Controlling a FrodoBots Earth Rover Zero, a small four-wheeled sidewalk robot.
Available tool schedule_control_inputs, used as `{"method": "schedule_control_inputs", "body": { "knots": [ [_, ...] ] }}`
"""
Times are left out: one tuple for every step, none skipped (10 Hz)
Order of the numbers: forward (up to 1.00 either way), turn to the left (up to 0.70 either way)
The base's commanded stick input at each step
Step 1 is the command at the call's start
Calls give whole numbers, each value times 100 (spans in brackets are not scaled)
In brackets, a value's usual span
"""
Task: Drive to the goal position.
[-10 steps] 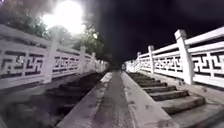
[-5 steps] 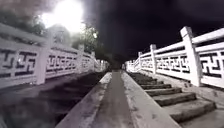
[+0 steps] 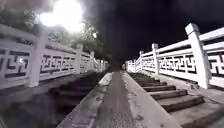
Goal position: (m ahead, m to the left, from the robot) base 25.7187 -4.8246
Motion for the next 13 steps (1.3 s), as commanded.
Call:
{"method": "schedule_control_inputs", "body": {
  "knots": [
    [63,0],
    [70,0],
    [70,0],
    [70,0],
    [70,0],
    [70,0],
    [70,0],
    [70,0],
    [70,0],
    [70,0],
    [70,0],
    [70,0],
    [70,0]
  ]
}}
